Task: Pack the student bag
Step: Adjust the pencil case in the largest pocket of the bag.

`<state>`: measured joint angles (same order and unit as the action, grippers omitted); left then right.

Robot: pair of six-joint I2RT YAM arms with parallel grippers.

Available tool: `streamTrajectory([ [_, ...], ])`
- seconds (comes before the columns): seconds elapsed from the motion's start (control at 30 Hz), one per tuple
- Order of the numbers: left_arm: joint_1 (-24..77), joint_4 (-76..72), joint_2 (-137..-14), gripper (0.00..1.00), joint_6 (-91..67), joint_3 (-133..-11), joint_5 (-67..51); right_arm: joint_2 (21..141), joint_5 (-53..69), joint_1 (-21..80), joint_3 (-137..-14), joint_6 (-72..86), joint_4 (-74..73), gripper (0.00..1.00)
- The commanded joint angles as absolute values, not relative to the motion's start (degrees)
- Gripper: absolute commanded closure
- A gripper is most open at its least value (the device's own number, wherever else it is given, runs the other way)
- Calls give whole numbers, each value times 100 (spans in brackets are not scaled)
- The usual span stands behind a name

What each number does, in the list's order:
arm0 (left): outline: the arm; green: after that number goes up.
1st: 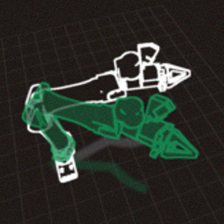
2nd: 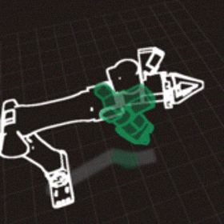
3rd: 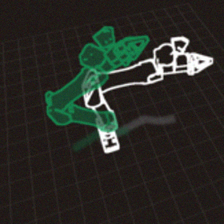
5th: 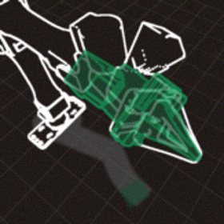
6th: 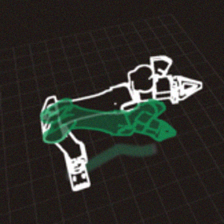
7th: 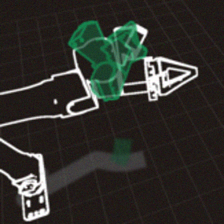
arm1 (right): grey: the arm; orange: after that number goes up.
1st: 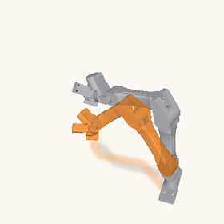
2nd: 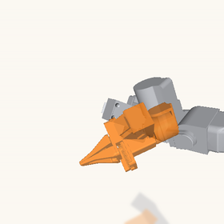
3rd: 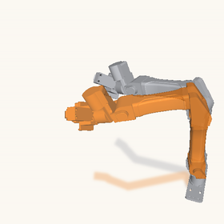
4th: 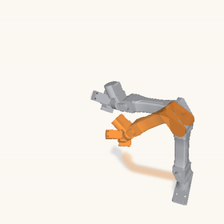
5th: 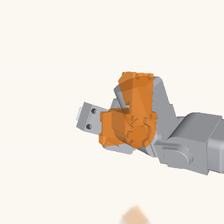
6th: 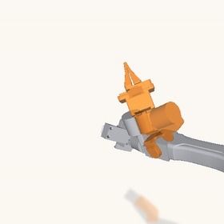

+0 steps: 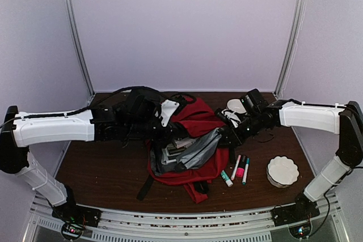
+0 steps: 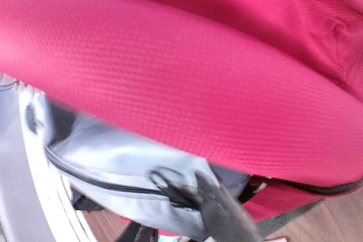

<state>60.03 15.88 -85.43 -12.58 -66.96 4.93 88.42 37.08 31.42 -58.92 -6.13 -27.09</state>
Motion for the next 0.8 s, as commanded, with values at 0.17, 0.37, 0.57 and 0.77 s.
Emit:
streamTrajectory([
  [0.17, 5760, 562, -8580, 100, -1473, -6989, 526, 9243, 4389, 3811, -6583, -585, -2578, 60],
  [0.37, 5660, 334, -8887, 100, -1877, -7375, 445, 9530, 4049, 4281, -6788, -68, -1527, 61],
  [0.57, 5525, -279, -9031, 100, -2411, -7409, 122, 9703, 3590, 4367, -6224, 1252, 268, 56],
  [0.77, 5520, -362, -9169, 100, -2549, -7522, -126, 9564, 3881, 4384, -5629, 2027, 1614, 50],
])
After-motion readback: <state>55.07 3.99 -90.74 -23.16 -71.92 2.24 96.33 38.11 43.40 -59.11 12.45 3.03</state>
